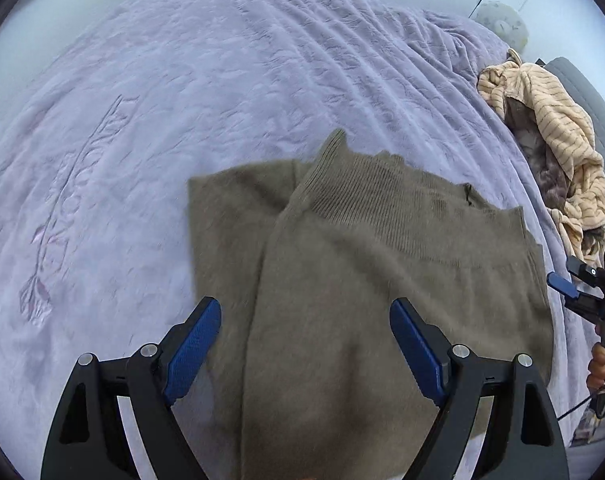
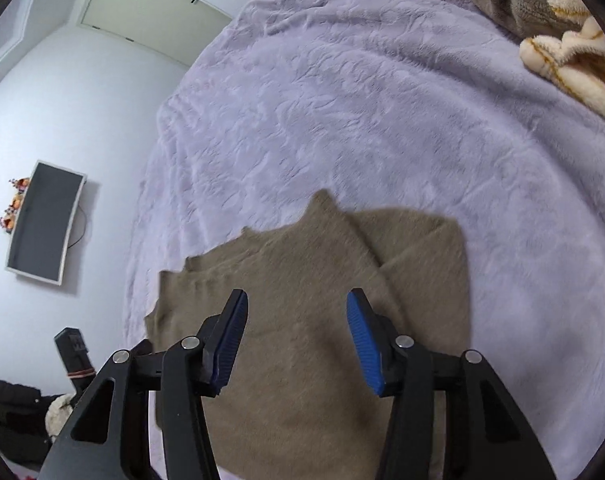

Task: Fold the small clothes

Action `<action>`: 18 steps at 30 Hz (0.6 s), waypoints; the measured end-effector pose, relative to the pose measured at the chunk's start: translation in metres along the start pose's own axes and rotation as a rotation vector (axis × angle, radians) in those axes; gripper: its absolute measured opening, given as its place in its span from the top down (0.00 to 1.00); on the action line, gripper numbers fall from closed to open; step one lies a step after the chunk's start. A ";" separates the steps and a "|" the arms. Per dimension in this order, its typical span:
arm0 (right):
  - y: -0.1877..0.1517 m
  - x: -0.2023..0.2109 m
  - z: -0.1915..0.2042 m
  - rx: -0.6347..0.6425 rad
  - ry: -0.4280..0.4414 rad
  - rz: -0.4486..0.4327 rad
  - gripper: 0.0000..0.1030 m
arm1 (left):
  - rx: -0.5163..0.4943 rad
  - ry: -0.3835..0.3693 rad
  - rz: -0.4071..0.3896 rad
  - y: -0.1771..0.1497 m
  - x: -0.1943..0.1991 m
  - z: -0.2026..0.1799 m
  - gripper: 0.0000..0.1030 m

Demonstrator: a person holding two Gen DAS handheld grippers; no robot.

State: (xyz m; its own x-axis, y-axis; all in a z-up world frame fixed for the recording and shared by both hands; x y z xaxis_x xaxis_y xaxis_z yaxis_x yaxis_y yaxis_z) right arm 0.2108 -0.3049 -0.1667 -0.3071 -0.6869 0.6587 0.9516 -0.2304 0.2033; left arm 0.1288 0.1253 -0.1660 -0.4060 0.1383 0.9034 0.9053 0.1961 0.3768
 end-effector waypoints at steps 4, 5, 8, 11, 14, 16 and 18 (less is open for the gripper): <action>-0.069 -0.003 0.031 -0.011 0.165 0.123 0.41 | 0.040 -0.024 0.064 -0.044 0.013 0.016 0.15; -0.086 -0.004 0.035 -0.021 0.195 0.152 0.41 | 0.040 -0.036 0.073 -0.055 0.015 0.018 0.15; -0.147 -0.020 0.048 -0.076 0.273 0.269 0.40 | 0.052 -0.092 0.102 -0.073 0.016 0.017 0.15; -0.195 -0.040 0.044 -0.132 0.258 0.324 0.40 | 0.040 -0.149 0.123 -0.087 0.013 0.013 0.18; -0.222 -0.059 0.024 -0.289 0.260 0.314 0.40 | 0.024 -0.183 0.138 -0.092 0.009 0.010 0.35; -0.230 -0.068 0.015 -0.348 0.245 0.273 0.40 | 0.025 -0.219 0.139 -0.093 0.008 0.011 0.56; -0.230 -0.076 0.009 -0.419 0.267 0.218 0.40 | 0.032 -0.272 0.159 -0.092 0.004 0.013 0.86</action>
State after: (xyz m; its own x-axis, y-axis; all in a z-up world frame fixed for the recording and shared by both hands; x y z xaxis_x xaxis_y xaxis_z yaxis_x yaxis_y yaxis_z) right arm 0.0154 -0.1930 -0.2568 -0.1470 -0.8881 0.4356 0.9241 -0.2803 -0.2596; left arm 0.0419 0.1203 -0.1994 -0.2822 0.4236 0.8608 0.9575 0.1809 0.2248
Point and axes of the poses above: each gripper's, at about its wrist camera, not at the fingertips, and x roughly against the way its jaws point, z to its left, y to its top, the point moved 4 cm from there along -x, roughly the way its jaws point, and after that the axes turned 4 degrees about -x, right-handed, at the moved point
